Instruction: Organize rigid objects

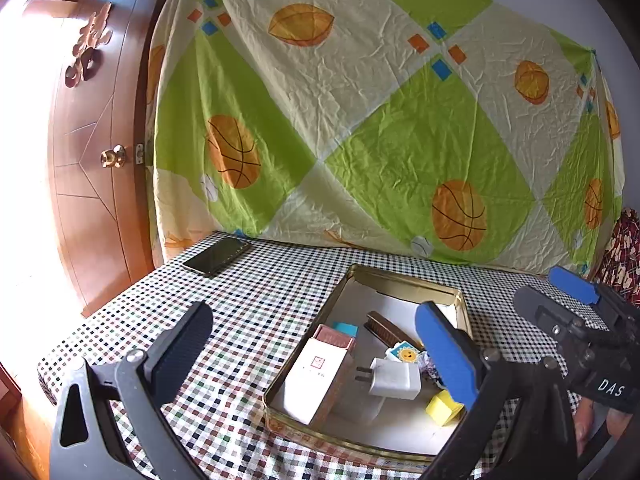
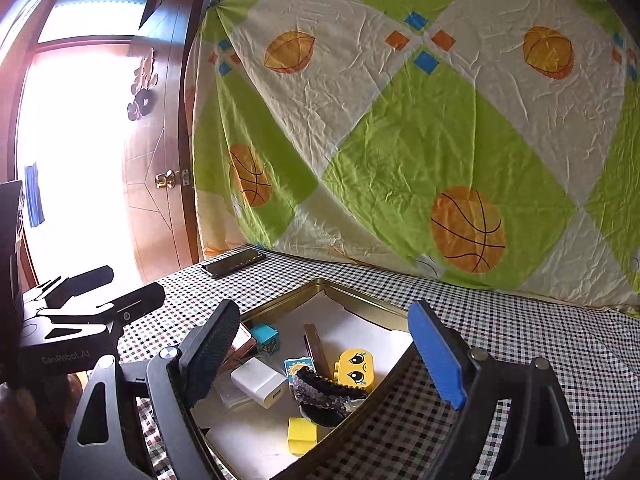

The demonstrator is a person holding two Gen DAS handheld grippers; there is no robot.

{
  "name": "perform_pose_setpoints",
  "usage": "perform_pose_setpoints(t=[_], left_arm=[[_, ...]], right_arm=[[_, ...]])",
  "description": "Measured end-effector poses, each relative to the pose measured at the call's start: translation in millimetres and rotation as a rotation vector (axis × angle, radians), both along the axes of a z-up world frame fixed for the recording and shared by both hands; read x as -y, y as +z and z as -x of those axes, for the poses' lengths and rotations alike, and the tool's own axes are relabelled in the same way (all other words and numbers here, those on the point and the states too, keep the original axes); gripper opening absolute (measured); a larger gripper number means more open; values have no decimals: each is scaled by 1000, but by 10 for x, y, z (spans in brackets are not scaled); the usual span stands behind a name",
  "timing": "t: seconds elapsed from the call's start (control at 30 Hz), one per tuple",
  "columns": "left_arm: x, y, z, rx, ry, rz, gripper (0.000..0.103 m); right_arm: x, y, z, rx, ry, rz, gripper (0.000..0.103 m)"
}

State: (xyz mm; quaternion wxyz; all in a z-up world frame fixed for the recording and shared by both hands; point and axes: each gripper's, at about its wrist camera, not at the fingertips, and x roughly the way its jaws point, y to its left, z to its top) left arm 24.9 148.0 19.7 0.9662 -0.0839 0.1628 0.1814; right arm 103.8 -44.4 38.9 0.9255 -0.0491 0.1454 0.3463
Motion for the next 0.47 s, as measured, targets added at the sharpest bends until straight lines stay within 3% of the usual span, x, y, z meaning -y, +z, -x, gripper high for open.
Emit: perform_pose_setpoints(t=[0.47], left_arm=[[111,-87,-79,-34,-19,-43,103]], right_arm=[[-4,-62,-11,-13,-1,13,88]])
